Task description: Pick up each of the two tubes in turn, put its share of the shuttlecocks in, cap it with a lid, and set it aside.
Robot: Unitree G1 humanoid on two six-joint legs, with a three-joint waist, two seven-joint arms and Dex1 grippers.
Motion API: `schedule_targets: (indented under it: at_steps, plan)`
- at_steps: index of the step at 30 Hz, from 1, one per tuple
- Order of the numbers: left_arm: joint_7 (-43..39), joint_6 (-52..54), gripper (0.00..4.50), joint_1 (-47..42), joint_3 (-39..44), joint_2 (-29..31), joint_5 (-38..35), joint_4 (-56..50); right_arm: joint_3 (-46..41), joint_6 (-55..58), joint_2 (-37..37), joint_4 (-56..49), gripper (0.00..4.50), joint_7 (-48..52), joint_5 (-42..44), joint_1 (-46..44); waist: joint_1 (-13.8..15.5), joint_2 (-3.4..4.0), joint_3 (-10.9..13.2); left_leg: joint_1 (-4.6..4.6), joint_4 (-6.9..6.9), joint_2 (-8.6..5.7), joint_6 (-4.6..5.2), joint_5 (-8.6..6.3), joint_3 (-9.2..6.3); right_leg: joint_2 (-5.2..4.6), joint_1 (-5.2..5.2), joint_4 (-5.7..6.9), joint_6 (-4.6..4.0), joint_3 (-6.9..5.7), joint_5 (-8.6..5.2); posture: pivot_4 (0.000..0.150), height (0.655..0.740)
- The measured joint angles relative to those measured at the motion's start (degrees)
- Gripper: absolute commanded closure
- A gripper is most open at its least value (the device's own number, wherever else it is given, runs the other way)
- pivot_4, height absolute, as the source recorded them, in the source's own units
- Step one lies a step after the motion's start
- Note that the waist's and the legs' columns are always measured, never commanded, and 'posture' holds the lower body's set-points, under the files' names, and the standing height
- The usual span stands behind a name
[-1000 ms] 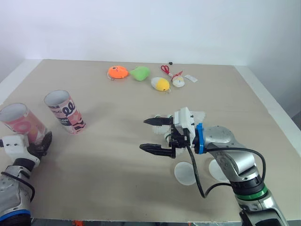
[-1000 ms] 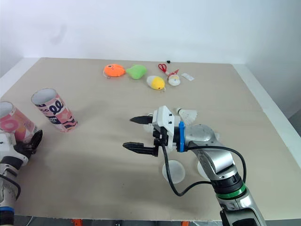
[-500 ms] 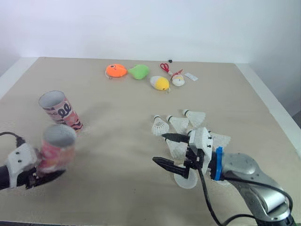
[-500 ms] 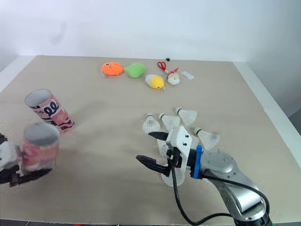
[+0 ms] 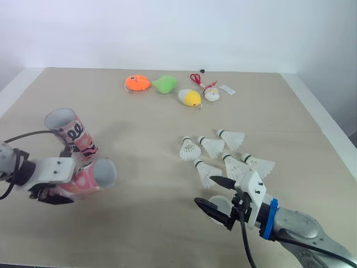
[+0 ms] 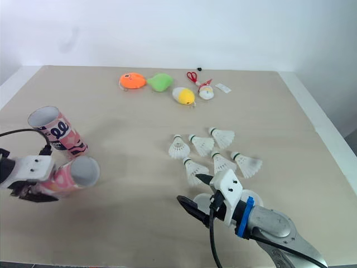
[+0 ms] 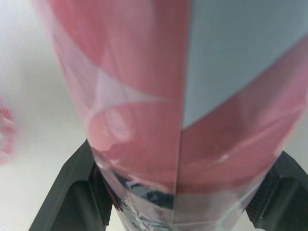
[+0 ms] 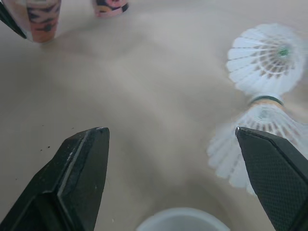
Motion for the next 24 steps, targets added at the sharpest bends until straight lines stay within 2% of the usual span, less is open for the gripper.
schedule_targets:
  at_steps: [5, 15, 18, 20, 24]
  plan:
    - [-2.77, 1.37, 1.53, -6.14, -4.51, -1.21, 2.34, 2.05, 1.03, -1.5, 0.69, 0.39, 0.0, -1.48, -2.75, 2.26, 0.02, 0.01, 0.0, 0.08, 0.09, -0.01, 0.01, 0.01, -0.02, 0.0, 0.08, 0.06, -0.01, 0.04, 0.03, 0.15, 0.74]
    - [-5.4, 3.33, 1.53, -10.64, -7.43, -3.67, 5.27, 2.69, 9.16, -4.85, 9.66, 8.5, 0.0, -6.78, -9.1, -4.83, 0.06, 0.1, -0.04, 0.22, 0.24, -0.13, 0.15, 0.1, -0.03, -0.01, 0.36, 0.08, 0.1, 0.27, 0.1, 0.15, 0.74]
    - [-5.3, 4.2, 1.59, -10.55, -7.2, -3.98, 5.37, 2.42, 9.25, -5.02, 11.43, 9.77, 0.85, -8.08, -9.69, -5.28, 0.09, 0.15, -0.06, 0.23, 0.24, -0.14, 0.15, 0.09, -0.08, 0.0, 0.43, 0.08, 0.13, 0.27, 0.07, 0.15, 0.74]
    - [-5.09, 4.95, 1.59, -10.27, -6.98, -4.21, 5.37, 1.89, 9.28, -5.02, 12.41, 10.62, 1.72, -8.8, -10.07, -5.68, 0.09, 0.19, -0.07, 0.27, 0.24, -0.16, 0.15, 0.09, -0.09, 0.0, 0.49, 0.08, 0.14, 0.28, 0.07, 0.15, 0.74]
    - [-3.97, 5.9, 1.59, -8.46, -5.29, -4.3, 5.08, 0.88, 9.29, -5.05, 14.03, 11.66, 3.83, -9.86, -10.47, -6.51, 0.08, 0.19, -0.06, 0.4, 0.24, -0.14, 0.15, 0.09, -0.11, 0.0, 0.64, 0.08, 0.12, 0.27, 0.08, 0.15, 0.74]
